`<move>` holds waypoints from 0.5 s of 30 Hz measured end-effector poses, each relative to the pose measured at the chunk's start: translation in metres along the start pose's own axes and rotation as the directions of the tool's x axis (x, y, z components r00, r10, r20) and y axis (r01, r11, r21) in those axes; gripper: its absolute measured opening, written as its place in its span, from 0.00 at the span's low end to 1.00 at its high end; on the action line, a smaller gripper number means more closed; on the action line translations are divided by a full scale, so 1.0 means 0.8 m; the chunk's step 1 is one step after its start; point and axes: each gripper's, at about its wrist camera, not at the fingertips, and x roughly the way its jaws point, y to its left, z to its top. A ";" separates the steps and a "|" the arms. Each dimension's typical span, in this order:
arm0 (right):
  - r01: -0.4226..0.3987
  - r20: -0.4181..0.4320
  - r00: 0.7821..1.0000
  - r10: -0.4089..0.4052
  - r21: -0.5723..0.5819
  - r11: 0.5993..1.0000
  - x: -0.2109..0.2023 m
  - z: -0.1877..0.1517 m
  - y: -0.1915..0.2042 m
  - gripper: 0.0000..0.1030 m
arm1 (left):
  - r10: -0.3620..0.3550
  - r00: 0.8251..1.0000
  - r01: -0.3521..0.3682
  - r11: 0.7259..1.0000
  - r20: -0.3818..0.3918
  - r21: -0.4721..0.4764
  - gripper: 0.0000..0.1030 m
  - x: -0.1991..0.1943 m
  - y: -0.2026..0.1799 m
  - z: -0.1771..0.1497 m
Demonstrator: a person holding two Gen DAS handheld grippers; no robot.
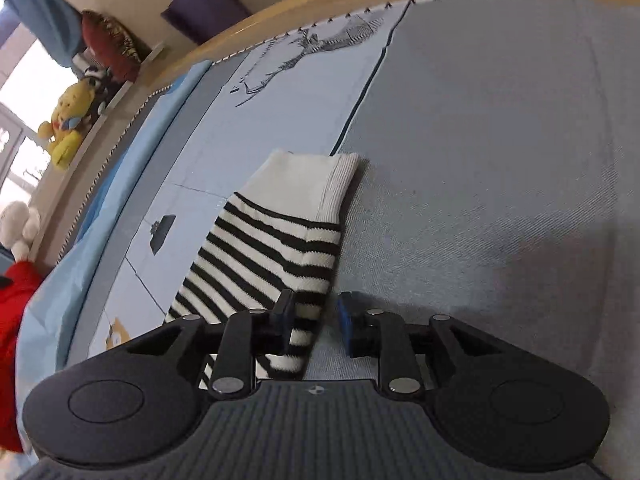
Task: Fold small clothes
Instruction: 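Close the right tool on the white cuff of the other sleeve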
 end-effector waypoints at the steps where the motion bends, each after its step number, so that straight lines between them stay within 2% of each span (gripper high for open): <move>1: -0.008 0.009 1.000 0.008 0.005 1.000 0.002 0.001 0.001 0.24 | -0.001 1.000 0.001 1.000 -0.001 0.003 0.33 0.001 0.000 0.000; 8: -0.041 0.037 0.998 0.041 -0.007 0.999 0.017 0.007 0.008 0.24 | -0.008 1.000 0.008 1.000 0.000 -0.003 0.33 0.001 0.002 0.003; 10: -0.037 0.047 0.998 0.037 -0.003 0.999 0.014 0.008 0.009 0.21 | -0.011 1.000 0.011 1.000 0.001 -0.010 0.33 0.000 0.004 0.004; 12: -0.012 0.064 0.998 0.012 -0.004 1.000 0.009 0.007 0.011 0.07 | -0.014 1.000 0.014 1.000 0.005 -0.018 0.33 -0.002 0.008 0.005; 15: 0.008 0.114 0.993 -0.005 -0.025 1.000 -0.008 0.003 0.023 0.06 | -0.013 1.000 0.013 0.999 0.012 -0.035 0.33 -0.008 0.016 0.008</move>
